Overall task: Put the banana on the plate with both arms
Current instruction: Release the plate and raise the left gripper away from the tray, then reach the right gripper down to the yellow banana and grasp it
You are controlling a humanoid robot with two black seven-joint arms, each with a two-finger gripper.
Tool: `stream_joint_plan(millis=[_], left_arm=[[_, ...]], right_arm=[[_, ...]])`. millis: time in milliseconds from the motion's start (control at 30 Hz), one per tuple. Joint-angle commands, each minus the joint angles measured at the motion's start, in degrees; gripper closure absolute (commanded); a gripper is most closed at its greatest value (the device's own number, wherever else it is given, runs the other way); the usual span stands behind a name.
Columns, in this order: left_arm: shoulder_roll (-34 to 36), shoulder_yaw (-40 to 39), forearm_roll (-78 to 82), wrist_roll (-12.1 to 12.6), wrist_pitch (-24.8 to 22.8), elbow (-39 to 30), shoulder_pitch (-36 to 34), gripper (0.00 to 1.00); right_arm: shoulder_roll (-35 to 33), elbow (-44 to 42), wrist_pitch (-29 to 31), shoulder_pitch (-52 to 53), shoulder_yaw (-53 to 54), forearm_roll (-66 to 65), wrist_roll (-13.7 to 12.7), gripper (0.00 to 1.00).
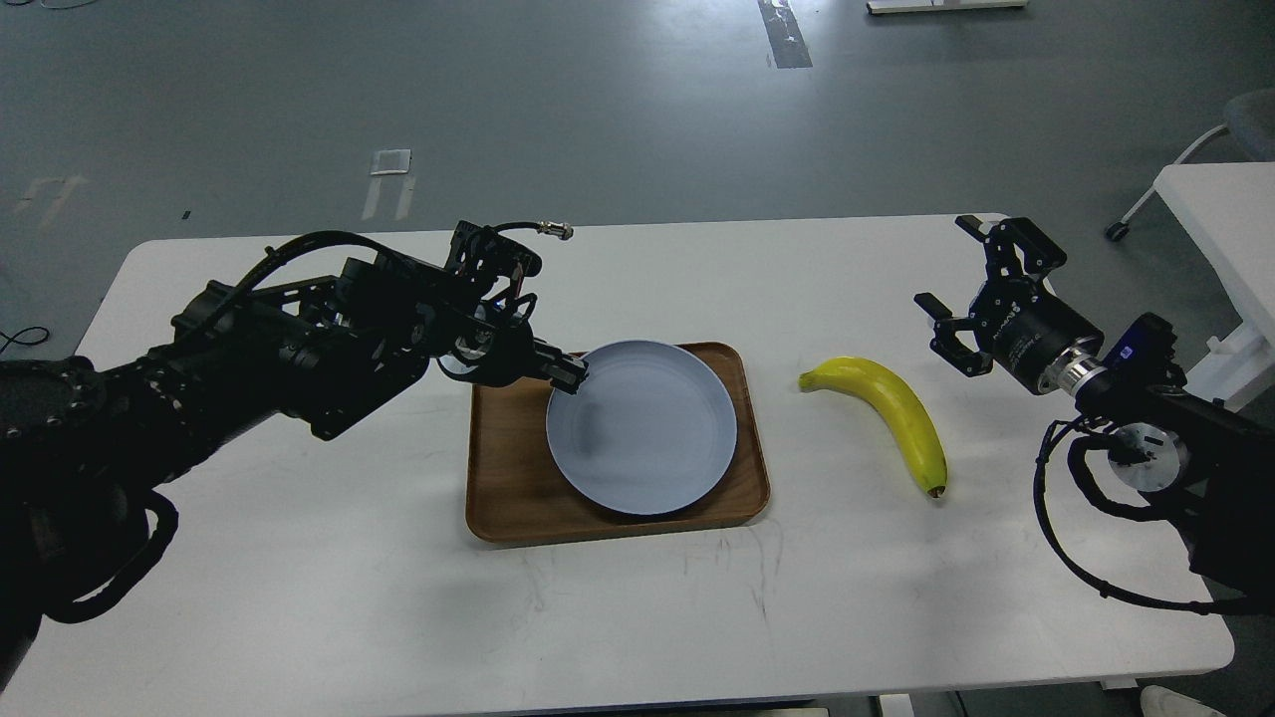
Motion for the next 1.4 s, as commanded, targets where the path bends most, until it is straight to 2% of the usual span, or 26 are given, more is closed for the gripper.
stream_joint_plan(millis=[0,33,100,133,167,433,500,567,633,767,900,967,1033,1267,1367], left_arm=[[0.01,-0.08,-0.55,0.1,0.0,0.26,0.09,0.81],[0.01,-0.08,-0.81,0.1,0.0,0.26,0.0,0.67],[0.01,-0.08,-2.65,0.1,0.0,0.26,-0.09,0.16],[-0.08,-0.08,-3.1,0.1,-0.09,0.26,-0.18,0.06],[-0.08,-0.08,-3.62,0.1,-0.09,0.26,-0.27,0.03],[1.06,-0.87,-16.61,-0.07,-0.26,0.26,-3.95,0.02],[2.2,-1.04,-25.74,-0.51,-0.31,0.17,-4.75,0.02],[5.88,-1.48,-43.09,-2.26,-0.31,-0.7,-4.84,0.02],[7.56,-1.66,-52.54,-3.06,-0.31,-1.14,-4.75,0.02],[12.56,-4.89,-74.78,-3.59,-0.31,-2.29,-3.61,0.02],[16.0,-12.18,-81.05,-3.68,-0.31,-3.34,1.57,0.02],[18.72,-21.3,-82.2,-3.68,-0.31,-5.62,8.49,0.02],[20.13,-25.98,-82.2,-3.59,-0.31,-7.98,13.41,0.02],[22.34,-28.11,-81.94,-3.33,-0.31,-12.66,19.42,0.02],[21.11,-28.2,-81.24,-3.15,-0.31,-12.66,20.3,0.02]], right_arm=[[0.0,0.01,0.0,0.0,0.0,-0.05,-0.01,0.0],[0.0,0.01,0.0,-0.08,0.0,-0.06,-0.01,0.0],[0.0,0.01,0.0,-0.09,0.0,-0.05,-0.01,0.0],[0.0,0.01,0.0,-0.09,0.0,-0.06,-0.01,0.0],[0.0,0.01,0.0,-0.09,0.0,-0.06,-0.01,0.0],[-1.05,0.28,0.0,0.79,-0.08,-0.14,-0.01,0.0],[-2.63,0.63,0.0,1.23,-0.08,-1.37,-0.01,0.0],[-4.12,1.24,0.0,2.72,-0.08,-5.13,-0.01,0.0],[-4.74,1.42,0.0,3.08,0.0,-5.68,-0.01,0.0],[-6.33,3.61,0.0,3.17,0.0,-5.77,-0.01,0.0],[-6.5,4.06,0.0,2.99,0.0,-5.77,-0.01,0.0],[-6.5,4.06,0.0,2.64,-0.08,-5.77,-0.01,0.0],[-6.5,4.14,0.0,2.46,-0.08,-6.38,-0.01,0.0],[-8.53,6.52,0.0,3.78,-4.92,-8.67,-0.01,0.0],[-11.07,8.27,0.0,5.98,-6.41,-14.98,-0.01,0.0]])
